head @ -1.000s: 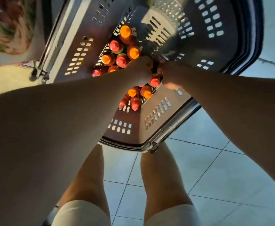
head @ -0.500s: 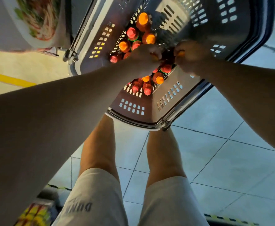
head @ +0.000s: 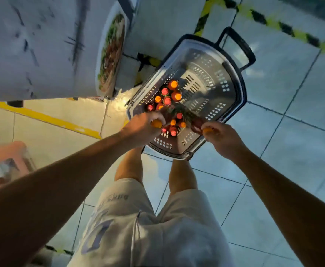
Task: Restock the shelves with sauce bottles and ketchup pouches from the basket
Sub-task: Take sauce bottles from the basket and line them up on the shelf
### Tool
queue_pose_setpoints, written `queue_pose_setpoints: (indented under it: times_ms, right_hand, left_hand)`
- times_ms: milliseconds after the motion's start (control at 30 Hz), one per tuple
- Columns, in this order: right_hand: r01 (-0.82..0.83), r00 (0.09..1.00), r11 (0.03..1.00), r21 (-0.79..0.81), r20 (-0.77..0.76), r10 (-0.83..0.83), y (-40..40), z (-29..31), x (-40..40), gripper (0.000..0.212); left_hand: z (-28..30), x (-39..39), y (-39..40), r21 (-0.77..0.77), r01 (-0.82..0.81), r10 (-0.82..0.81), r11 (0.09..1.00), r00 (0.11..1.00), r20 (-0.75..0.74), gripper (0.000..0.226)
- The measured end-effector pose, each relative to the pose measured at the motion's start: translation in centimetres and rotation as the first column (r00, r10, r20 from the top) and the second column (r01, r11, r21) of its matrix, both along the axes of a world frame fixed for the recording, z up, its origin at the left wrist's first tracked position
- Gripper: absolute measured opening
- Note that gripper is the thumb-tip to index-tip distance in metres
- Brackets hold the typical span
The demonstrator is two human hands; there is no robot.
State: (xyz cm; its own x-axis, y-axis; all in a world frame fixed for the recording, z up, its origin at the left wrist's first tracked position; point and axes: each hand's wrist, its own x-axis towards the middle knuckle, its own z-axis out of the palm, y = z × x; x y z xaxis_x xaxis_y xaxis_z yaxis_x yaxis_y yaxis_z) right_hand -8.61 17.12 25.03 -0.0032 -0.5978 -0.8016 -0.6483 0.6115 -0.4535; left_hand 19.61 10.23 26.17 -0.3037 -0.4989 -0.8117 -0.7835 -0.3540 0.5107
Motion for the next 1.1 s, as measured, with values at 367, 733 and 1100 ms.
queue_pose_setpoints:
  times_ms: [367, 733, 1100]
  right_hand:
    - [0.35, 0.937, 0.932, -0.096, 0.048, -0.347, 6.5, 16.1, 4.4, 0.018]
    - [0.34, 0.934, 0.889, -0.306, -0.002, -0.357, 9.4, 22.9, 7.1, 0.022]
    - [0.182, 0.974, 0.968, -0.171, -0.103, -0.201, 15.9, 22.7, -1.0, 0.018]
  left_hand:
    - [13.9, 12.2, 3.8, -0.193, -0.087, 0.075, 0.977, 0.995, -0.071, 0.029]
    - [21.5, 17.8, 7.0, -0.385, -0.061, 0.067, 0.921, 0.998, 0.003, 0.041]
    - [22.1, 15.8, 19.5, -0.35, -0.485, 0.51, 0.801, 0.86, -0.024, 0.033]
